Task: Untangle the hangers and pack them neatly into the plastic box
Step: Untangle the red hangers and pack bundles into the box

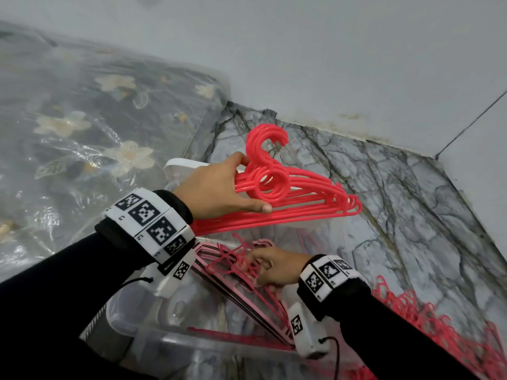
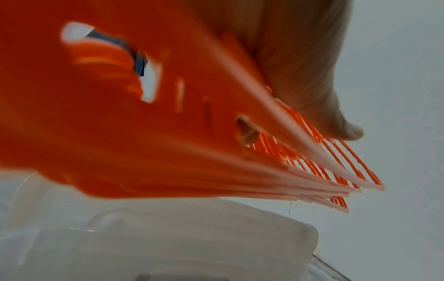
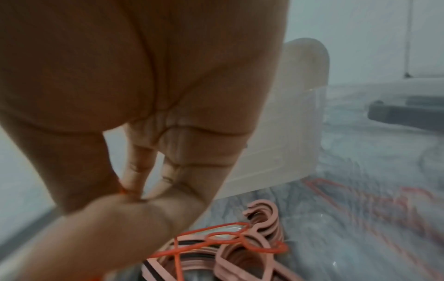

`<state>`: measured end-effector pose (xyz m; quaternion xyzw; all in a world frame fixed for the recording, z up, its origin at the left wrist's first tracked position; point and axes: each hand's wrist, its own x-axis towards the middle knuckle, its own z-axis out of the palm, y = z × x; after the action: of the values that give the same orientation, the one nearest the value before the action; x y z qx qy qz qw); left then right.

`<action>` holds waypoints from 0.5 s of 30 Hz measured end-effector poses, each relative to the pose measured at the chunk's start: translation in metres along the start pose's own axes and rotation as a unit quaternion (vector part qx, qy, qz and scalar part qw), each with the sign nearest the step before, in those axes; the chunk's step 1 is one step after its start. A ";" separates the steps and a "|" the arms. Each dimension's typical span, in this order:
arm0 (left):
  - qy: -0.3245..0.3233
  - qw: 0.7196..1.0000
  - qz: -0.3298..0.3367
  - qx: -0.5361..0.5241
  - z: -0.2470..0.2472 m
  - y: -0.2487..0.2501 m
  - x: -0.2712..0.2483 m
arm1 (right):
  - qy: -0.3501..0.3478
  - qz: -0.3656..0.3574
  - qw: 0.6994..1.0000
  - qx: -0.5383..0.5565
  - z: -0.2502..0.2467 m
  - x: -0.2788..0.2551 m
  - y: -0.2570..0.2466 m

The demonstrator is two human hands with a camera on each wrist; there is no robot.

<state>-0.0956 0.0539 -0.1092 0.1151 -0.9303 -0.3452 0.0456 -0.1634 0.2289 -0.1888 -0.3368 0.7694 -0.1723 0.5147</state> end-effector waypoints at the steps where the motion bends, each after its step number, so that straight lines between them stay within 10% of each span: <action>1: 0.008 1.000 0.000 -0.002 -0.001 0.001 -0.001 | 0.010 0.002 0.999 0.044 0.000 -0.005 -0.003; 7: 0.077 0.997 -0.006 0.017 -0.007 0.002 -0.003 | 0.071 -0.044 0.934 0.347 0.006 -0.016 -0.019; 15: 0.178 0.984 -0.028 0.004 -0.017 -0.004 -0.004 | 0.263 -0.122 0.886 0.361 0.003 -0.022 -0.026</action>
<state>-0.0880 0.0413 -0.0985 0.2008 -0.9053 -0.3163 0.2004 -0.1461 0.2253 -0.1593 -0.1611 0.7136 -0.5822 0.3547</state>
